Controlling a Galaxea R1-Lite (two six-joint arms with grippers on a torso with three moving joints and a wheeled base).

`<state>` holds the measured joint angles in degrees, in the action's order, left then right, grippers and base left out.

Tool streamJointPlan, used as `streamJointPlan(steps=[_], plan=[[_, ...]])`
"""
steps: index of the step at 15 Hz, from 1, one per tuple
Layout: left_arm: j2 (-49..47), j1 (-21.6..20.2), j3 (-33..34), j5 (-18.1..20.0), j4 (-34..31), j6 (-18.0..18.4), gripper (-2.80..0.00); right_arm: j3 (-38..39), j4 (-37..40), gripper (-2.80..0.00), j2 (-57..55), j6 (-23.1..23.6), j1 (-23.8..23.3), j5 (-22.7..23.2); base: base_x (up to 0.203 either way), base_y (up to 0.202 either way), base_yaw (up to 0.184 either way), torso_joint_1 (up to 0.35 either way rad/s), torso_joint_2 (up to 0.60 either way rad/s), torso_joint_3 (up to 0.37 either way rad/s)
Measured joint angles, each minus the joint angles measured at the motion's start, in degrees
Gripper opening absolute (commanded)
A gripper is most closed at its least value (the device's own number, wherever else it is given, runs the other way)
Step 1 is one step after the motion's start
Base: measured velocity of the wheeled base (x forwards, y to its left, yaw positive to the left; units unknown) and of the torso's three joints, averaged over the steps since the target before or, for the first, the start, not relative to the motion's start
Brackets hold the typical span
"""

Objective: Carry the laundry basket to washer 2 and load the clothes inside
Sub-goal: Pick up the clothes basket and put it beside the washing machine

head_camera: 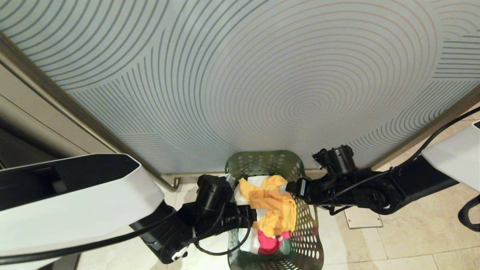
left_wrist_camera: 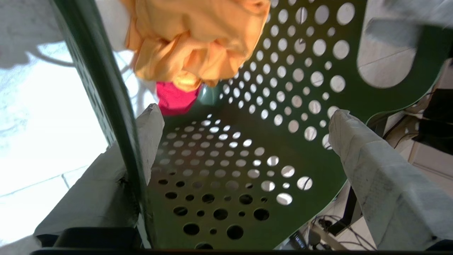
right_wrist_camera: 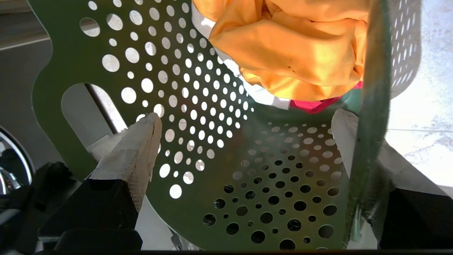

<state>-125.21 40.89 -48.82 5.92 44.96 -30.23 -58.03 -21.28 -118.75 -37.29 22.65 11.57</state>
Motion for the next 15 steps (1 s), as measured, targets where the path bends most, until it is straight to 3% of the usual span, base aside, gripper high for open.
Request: streamJointPlan(steps=[8, 9, 10, 15], plan=[[-2.3, 0.1, -2.4, -1.0, 0.2, -2.1, 0.00, -0.5, -0.4, 0.00, -1.8, 0.5, 0.3, -0.2, 0.000, 0.000, 0.000, 0.000, 0.00, 0.000], [-2.8, 0.3, -2.8, -1.6, 0.2, -2.1, -2.80, -0.5, -1.1, 0.00, -2.0, 0.5, 0.3, -0.2, 0.000, 0.000, 0.000, 0.000, 0.00, 0.000], [-3.2, 0.5, -3.3, -2.3, 0.2, -2.1, -2.80, -0.4, -2.3, -2.80, -2.2, 0.5, 0.3, -0.4, 0.000, 0.000, 0.000, 0.000, 0.00, 0.000], [-4.4, 0.8, -4.1, -3.1, 0.0, -2.0, -2.80, 0.1, -3.0, -2.80, -2.9, 0.4, 0.3, -0.6, 0.000, 0.000, 0.000, 0.000, 0.00, 0.000]])
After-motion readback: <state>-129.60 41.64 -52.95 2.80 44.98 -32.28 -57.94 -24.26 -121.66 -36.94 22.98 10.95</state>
